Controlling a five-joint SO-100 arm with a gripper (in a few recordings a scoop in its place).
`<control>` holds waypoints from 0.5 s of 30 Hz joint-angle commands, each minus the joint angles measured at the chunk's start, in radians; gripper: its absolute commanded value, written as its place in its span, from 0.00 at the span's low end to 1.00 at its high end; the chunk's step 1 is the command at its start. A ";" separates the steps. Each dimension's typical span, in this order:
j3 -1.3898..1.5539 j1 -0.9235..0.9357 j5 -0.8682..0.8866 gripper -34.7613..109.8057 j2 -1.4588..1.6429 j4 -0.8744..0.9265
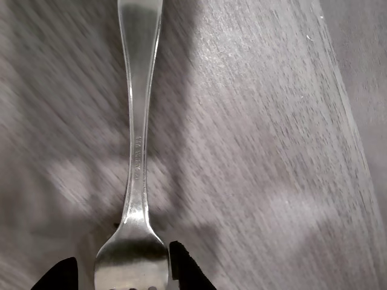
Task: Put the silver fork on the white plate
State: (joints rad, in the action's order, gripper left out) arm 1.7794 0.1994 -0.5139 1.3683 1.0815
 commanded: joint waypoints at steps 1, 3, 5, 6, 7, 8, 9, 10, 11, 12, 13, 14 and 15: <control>-0.048 -0.005 -0.006 0.33 0.020 0.000; -0.048 -0.005 -0.006 0.31 0.017 -0.002; -0.048 -0.005 -0.006 0.30 0.012 -0.003; -0.048 -0.005 -0.006 0.29 0.011 -0.005; -0.048 -0.003 -0.006 0.29 0.011 -0.005; -0.048 -0.003 -0.006 0.29 0.009 -0.006; -0.048 -0.003 -0.006 0.29 0.009 -0.006; -0.048 -0.003 -0.006 0.29 0.008 -0.006; -0.048 -0.003 -0.006 0.28 0.006 -0.006; -0.048 -0.002 -0.006 0.28 0.005 -0.006; -0.048 -0.002 -0.006 0.28 0.005 -0.006; -0.048 0.000 -0.008 0.28 0.005 -0.006; -0.048 0.000 -0.008 0.28 0.005 -0.006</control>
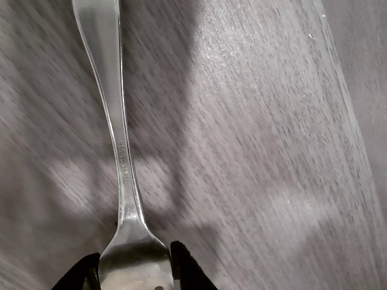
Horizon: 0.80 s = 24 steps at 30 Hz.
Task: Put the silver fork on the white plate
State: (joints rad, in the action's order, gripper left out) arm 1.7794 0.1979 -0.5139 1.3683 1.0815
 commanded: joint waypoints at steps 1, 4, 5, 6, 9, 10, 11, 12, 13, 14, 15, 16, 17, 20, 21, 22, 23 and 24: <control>-0.048 0.002 -0.008 0.28 0.005 -0.005; -0.048 0.005 -0.009 0.28 0.023 0.008; -0.048 0.005 -0.011 0.28 0.032 0.012; -0.048 0.006 -0.012 0.28 0.041 0.017; -0.048 0.011 -0.018 0.28 0.083 0.038; -0.048 0.011 -0.020 0.28 0.098 0.046; -0.048 0.011 -0.021 0.28 0.117 0.052; -0.048 0.011 -0.025 0.28 0.137 0.060; -0.048 0.011 -0.026 0.28 0.158 0.071; -0.048 0.009 -0.026 0.28 0.181 0.083; -0.048 0.006 -0.026 0.28 0.202 0.095; -0.048 0.002 -0.026 0.28 0.225 0.107; -0.046 -0.003 -0.026 0.28 0.249 0.120; -0.044 -0.020 -0.026 0.28 0.316 0.153; -0.043 -0.026 -0.026 0.28 0.336 0.160; -0.043 -0.032 -0.026 0.28 0.353 0.170; -0.043 -0.038 -0.026 0.28 0.368 0.181; -0.041 -0.044 -0.026 0.28 0.382 0.189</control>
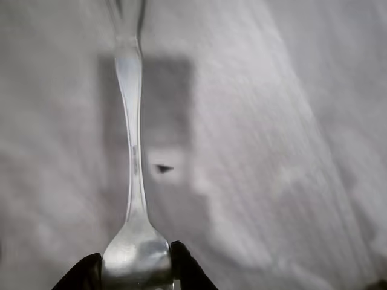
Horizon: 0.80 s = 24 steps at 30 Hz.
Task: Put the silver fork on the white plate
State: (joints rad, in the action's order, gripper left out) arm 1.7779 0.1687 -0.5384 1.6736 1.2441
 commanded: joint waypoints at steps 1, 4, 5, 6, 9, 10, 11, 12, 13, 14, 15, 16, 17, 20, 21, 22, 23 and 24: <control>-0.040 -0.018 -0.002 0.28 0.087 0.032; -0.040 -0.023 -0.002 0.27 0.109 0.046; -0.040 -0.023 -0.002 0.27 0.112 0.048; -0.040 -0.023 -0.002 0.26 0.112 0.048; -0.040 -0.021 -0.002 0.26 0.112 0.052; -0.040 -0.021 -0.002 0.26 0.112 0.052; -0.040 -0.021 -0.002 0.26 0.112 0.055; -0.040 -0.025 0.000 0.26 0.112 0.055; -0.040 -0.028 0.002 0.26 0.114 0.057; -0.040 -0.034 0.003 0.26 0.114 0.057; -0.040 -0.041 0.006 0.26 0.114 0.058; -0.040 -0.049 0.009 0.26 0.114 0.058; -0.040 -0.060 0.014 0.25 0.114 0.058; -0.040 -0.103 0.035 0.25 0.114 0.058; -0.040 -0.121 0.043 0.25 0.114 0.058; -0.040 -0.141 0.052 0.25 0.115 0.058; -0.040 -0.163 0.060 0.25 0.115 0.058; -0.040 -0.184 0.066 0.25 0.115 0.058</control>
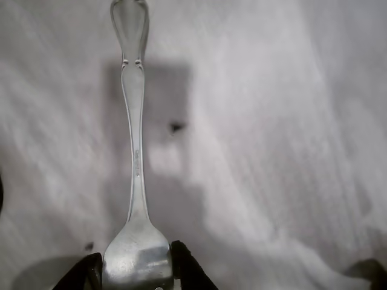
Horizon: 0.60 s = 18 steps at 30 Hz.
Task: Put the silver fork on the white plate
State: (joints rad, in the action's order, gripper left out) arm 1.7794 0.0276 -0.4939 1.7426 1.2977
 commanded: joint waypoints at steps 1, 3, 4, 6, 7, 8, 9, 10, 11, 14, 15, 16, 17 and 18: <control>-0.041 -0.063 0.031 0.25 0.046 0.003; -0.041 -0.106 0.048 0.25 0.044 -0.005; -0.041 -0.127 0.057 0.25 0.044 -0.008; -0.043 -0.169 0.075 0.25 0.041 -0.012; -0.043 -0.187 0.083 0.25 0.041 -0.015; -0.044 -0.202 0.087 0.25 0.040 -0.018; -0.046 -0.216 0.094 0.25 0.040 -0.021; -0.046 -0.230 0.098 0.25 0.040 -0.025; -0.048 -0.242 0.101 0.25 0.041 -0.028; -0.054 -0.275 0.114 0.25 0.049 -0.037; -0.061 -0.282 0.120 0.25 0.049 -0.037; -0.069 -0.290 0.126 0.25 0.051 -0.037; -0.077 -0.296 0.132 0.24 0.052 -0.038; -0.084 -0.304 0.138 0.24 0.052 -0.038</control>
State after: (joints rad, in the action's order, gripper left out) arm 1.7625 -0.2623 -0.3712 1.7426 1.2701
